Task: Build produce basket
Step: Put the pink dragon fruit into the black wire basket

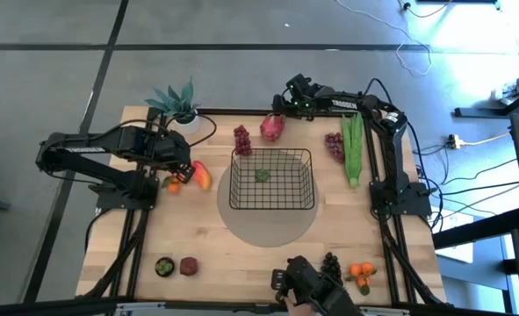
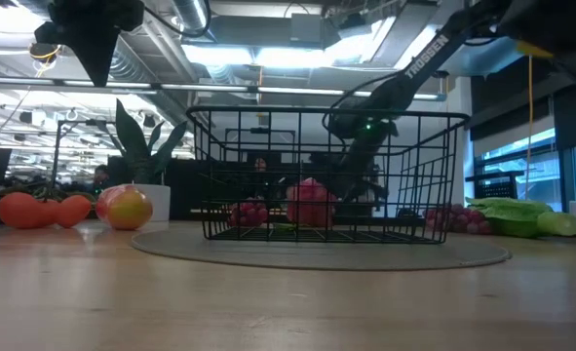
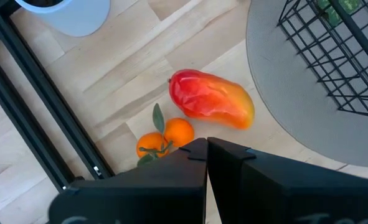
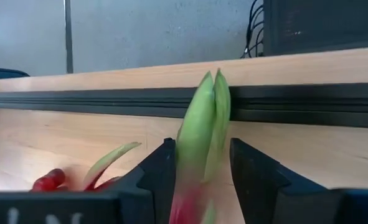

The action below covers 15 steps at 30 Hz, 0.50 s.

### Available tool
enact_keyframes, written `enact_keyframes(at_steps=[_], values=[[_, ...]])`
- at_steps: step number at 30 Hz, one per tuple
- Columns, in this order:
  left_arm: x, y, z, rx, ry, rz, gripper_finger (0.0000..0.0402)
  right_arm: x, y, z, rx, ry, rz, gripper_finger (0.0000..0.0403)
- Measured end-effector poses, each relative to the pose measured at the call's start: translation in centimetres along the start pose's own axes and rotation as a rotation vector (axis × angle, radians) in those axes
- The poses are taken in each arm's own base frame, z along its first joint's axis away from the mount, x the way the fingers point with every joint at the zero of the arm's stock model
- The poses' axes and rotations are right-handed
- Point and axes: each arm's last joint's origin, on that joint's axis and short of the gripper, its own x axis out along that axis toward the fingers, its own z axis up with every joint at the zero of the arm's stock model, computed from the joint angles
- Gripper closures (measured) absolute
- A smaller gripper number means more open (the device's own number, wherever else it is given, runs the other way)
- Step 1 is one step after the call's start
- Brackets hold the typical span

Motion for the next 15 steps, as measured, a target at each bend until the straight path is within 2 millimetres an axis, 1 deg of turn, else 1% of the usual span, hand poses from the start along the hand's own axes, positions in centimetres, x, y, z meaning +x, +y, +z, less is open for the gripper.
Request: enact_keyframes(at_steps=[4,11,15], values=[[0.00,0.00,0.00,0.000,0.000,0.000,0.0401,0.34,0.06,0.03,-0.007,0.005,0.023,0.0267],[0.01,-0.01,0.00,0.000,0.001,0.000,0.0401,0.35,0.03,0.00,-0.034,0.010,0.022,0.0269],[0.00,0.00,0.00,0.000,0.000,0.000,0.0401,0.35,0.01,-0.02,-0.051,0.011,0.020,0.0294]])
